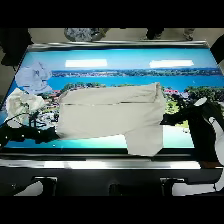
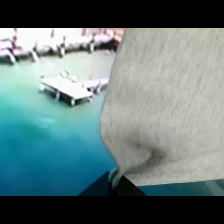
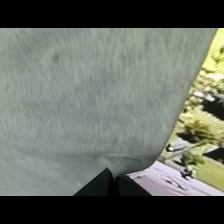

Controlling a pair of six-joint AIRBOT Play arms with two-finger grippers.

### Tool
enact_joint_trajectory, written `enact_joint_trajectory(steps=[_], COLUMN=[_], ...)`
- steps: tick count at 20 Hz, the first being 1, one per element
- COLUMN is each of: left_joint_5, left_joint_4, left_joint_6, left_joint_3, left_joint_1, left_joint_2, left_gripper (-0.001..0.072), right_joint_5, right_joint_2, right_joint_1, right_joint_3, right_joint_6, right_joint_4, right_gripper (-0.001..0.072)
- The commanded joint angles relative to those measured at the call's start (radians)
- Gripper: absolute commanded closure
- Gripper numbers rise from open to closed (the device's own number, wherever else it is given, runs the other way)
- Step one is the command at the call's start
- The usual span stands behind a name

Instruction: Fold the shirts.

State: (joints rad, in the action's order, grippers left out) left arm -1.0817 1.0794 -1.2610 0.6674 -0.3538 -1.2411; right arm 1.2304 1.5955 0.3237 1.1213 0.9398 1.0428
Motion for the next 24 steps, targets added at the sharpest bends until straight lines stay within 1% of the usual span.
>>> enact_joint_trajectory(steps=[1,3,4,6,7,8,9,10,11,13,16,18,21,22,24], left_joint_5=[-0.103,-0.106,-0.103,-0.094,-0.084,-0.078,-0.082,-0.084,-0.071,-0.037,0.001,-0.006,-0.037,-0.061,-0.139], left_joint_4=[-0.032,-0.033,-0.033,-0.032,-0.032,-0.032,-0.032,-0.033,-0.032,-0.032,-0.005,0.002,0.006,0.006,0.006], left_joint_6=[0.035,-0.004,-0.034,-0.074,-0.075,-0.075,-0.093,-0.131,-0.156,-0.157,-0.158,-0.167,-0.173,-0.187,-0.189], left_joint_3=[0.183,0.428,0.586,0.922,1.073,1.209,1.305,1.352,1.363,1.362,1.362,1.362,1.362,1.361,1.336], left_joint_1=[-0.001,-0.001,-0.001,-0.001,-0.001,-0.001,-0.001,-0.001,-0.001,-0.001,-0.001,-0.001,-0.001,-0.001,-0.001], left_joint_2=[0.045,0.117,0.156,0.218,0.243,0.268,0.295,0.328,0.37,0.433,0.482,0.484,0.466,0.449,0.393], left_gripper=[0.0672,0.0673,0.0673,0.0672,0.0672,0.0672,0.0672,0.0671,0.0672,0.0672,0.0672,0.0672,0.0672,0.0672,0.0672], right_joint_5=[0.032,0.036,0.005,-0.119,-0.202,-0.282,-0.344,-0.38,-0.364,-0.302,-0.29,-0.282,-0.251,-0.238,-0.142], right_joint_2=[-0.064,-0.169,-0.24,-0.396,-0.484,-0.565,-0.641,-0.716,-0.776,-0.858,-0.924,-0.935,-0.911,-0.89,-0.817], right_joint_1=[0.0,0.0,0.0,0.0,0.0,0.0,0.0,0.0,0.0,0.0,0.0,0.0,0.0,0.0,0.0], right_joint_3=[0.132,0.313,0.425,0.629,0.711,0.761,0.785,0.787,0.787,0.787,0.787,0.787,0.787,0.787,0.787], right_joint_6=[-0.124,-0.148,-0.153,-0.18,-0.201,-0.208,-0.206,-0.196,-0.182,-0.166,-0.165,-0.161,-0.103,-0.094,-0.052], right_joint_4=[-0.021,0.031,0.062,0.097,0.108,0.126,0.129,0.127,0.129,0.144,0.167,0.182,0.201,0.2,0.199], right_gripper=[0.0672,0.0673,0.0672,0.0672,0.0672,0.0672,0.0672,0.0672,0.0672,0.0672,0.0672,0.0672,0.0672,0.0673,0.0673])
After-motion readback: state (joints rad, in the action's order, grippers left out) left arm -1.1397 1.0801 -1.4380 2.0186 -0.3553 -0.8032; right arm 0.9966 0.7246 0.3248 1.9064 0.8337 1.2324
